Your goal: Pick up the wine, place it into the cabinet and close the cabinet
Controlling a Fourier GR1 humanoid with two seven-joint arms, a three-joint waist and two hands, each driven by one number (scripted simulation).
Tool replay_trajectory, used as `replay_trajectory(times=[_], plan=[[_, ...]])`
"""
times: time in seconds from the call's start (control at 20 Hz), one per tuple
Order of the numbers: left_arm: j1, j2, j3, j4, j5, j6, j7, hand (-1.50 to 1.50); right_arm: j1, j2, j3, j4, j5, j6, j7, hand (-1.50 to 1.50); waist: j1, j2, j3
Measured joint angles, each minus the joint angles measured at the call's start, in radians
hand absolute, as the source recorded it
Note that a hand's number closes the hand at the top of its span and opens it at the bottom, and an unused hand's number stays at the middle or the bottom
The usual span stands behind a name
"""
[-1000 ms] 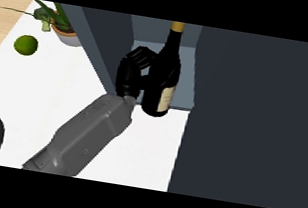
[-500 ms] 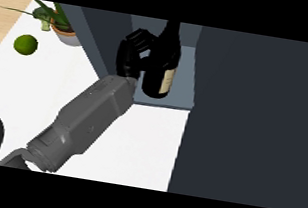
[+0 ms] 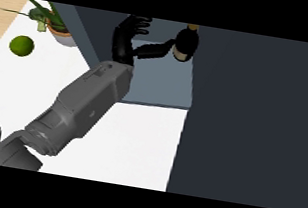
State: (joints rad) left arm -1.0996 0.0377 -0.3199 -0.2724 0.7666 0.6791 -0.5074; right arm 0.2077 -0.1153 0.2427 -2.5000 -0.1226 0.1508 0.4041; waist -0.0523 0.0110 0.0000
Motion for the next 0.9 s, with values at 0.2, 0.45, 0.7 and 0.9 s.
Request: replay_trajectory(times=[0.2, 0.45, 0.7, 0.9], plan=[[-0.03, 0.001, -0.01, 0.067, -0.034, 0.026, 0.007, -1.5, 0.004, 0.001, 0.003, -0.001, -0.002, 0.011, -0.004, -1.5, -0.006, 0.001, 0.0], [-0.046, 0.001, -0.009, 0.118, -0.058, 0.025, 0.011, -1.5, 0.022, 0.006, 0.013, 0.0, 0.0, 0.021, -0.024, -1.5, -0.014, -0.001, 0.003], [-0.061, -0.001, -0.002, 0.149, -0.072, 0.035, 0.004, -1.5, 0.034, 0.005, 0.018, 0.001, 0.0, 0.035, -0.035, -1.5, -0.019, 0.002, 0.002], [-0.067, -0.001, 0.008, 0.161, -0.077, 0.018, 0.0, -1.5, 0.046, 0.004, 0.019, 0.003, 0.002, 0.05, -0.055, -1.5, -0.02, 0.004, 0.001]])
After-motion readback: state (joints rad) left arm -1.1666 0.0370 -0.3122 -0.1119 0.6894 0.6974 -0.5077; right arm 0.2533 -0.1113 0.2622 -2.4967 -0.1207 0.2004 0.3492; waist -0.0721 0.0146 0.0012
